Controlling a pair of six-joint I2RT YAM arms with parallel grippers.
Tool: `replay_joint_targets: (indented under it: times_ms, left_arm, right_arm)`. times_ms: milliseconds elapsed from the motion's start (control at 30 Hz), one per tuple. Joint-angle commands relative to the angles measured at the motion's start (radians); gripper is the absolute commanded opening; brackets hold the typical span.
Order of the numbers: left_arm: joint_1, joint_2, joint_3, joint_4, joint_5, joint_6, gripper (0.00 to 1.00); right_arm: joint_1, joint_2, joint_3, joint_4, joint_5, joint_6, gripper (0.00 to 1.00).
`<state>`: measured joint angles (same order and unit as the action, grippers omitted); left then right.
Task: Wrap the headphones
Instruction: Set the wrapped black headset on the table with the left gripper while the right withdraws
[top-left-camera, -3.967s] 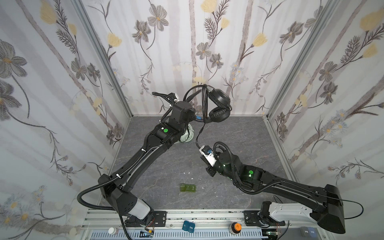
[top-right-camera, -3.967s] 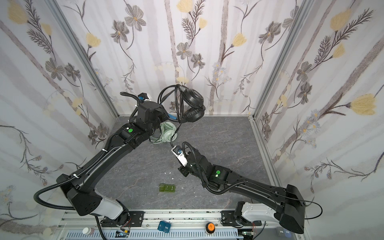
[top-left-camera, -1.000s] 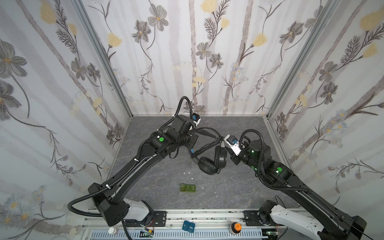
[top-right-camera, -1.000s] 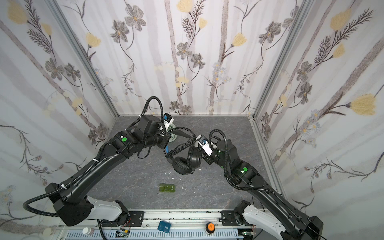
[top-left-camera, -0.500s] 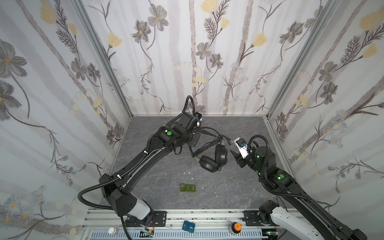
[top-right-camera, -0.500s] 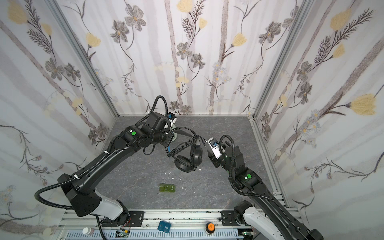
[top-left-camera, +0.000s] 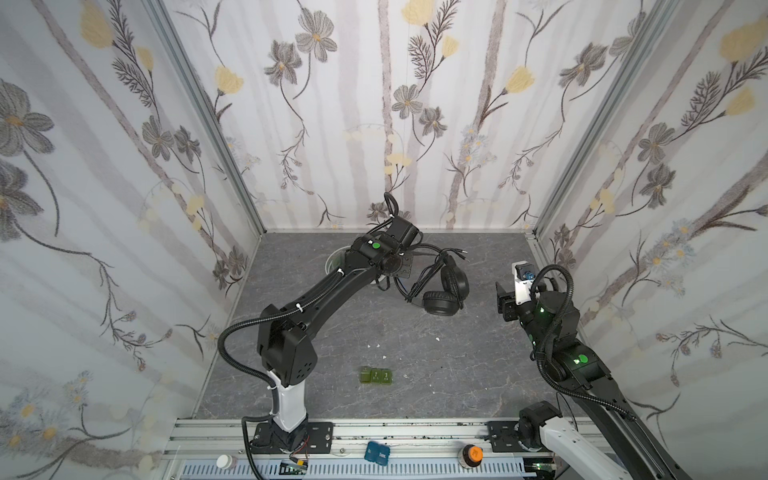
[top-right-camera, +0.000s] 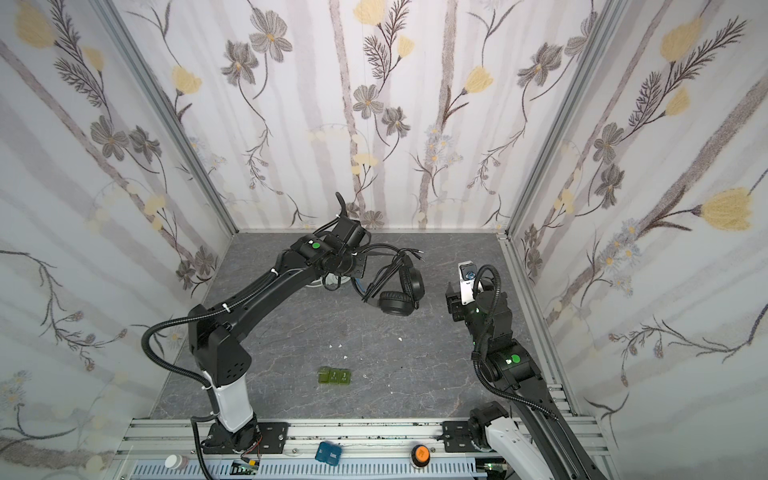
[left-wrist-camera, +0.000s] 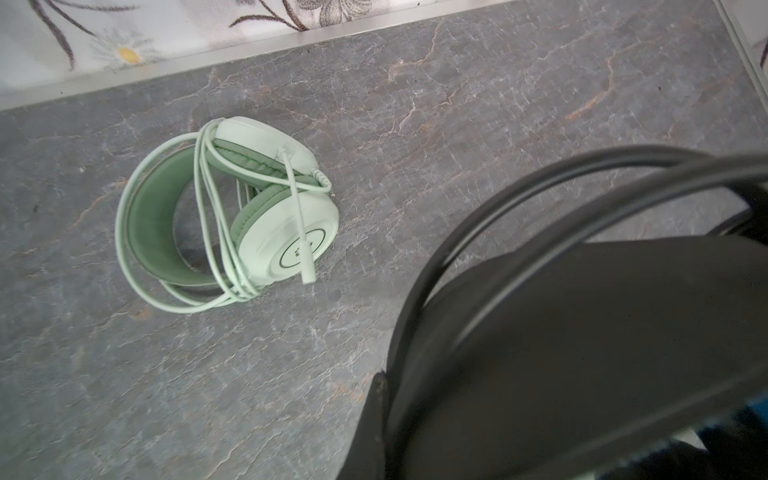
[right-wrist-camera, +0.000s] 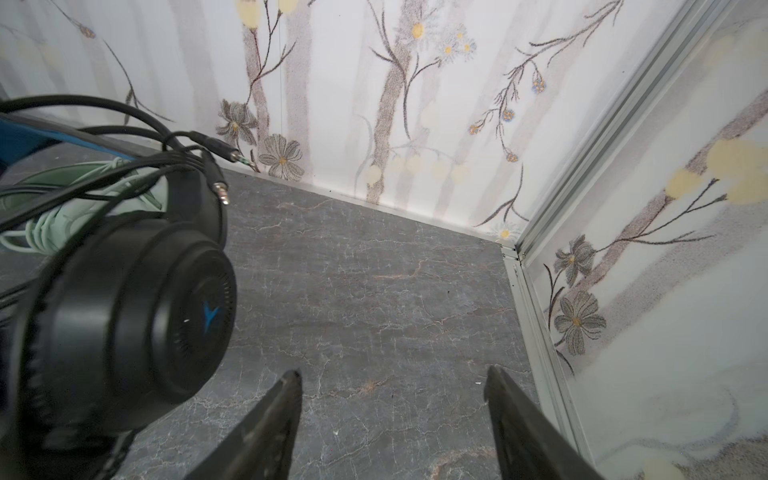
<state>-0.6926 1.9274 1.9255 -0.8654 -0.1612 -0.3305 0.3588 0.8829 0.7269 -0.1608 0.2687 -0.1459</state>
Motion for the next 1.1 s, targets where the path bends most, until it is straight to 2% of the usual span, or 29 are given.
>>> replay_joint_targets:
  times_ms: [0, 167, 400, 600, 800, 1067]
  left_arm:
    - [0.010, 0.100, 0.096, 0.016, 0.038, -0.136, 0.00]
    - [0.035, 0.253, 0.213, 0.034, 0.084, -0.240, 0.00]
    - [0.054, 0.421, 0.356, 0.022, 0.095, -0.320, 0.00]
    - [0.076, 0.500, 0.377, 0.052, 0.121, -0.403, 0.00]
    - [0.078, 0.581, 0.468, 0.014, 0.122, -0.419, 0.00]
    - [0.077, 0.620, 0.467, 0.004, 0.133, -0.462, 0.01]
  right_arm:
    - [0.000, 0.016, 0.015, 0.024, 0.003, 0.045, 0.74]
    - [0.000, 0.035, 0.060, 0.017, 0.008, 0.091, 0.77]
    - [0.000, 0.045, 0.059, 0.021, 0.008, 0.098, 0.81]
    - [0.000, 0.069, 0.055, 0.041, -0.014, 0.126, 0.82]
    - [0.000, 0.089, 0.056, 0.058, -0.034, 0.132, 0.83]
    - [0.000, 0.095, 0.052, 0.069, -0.043, 0.131, 0.84]
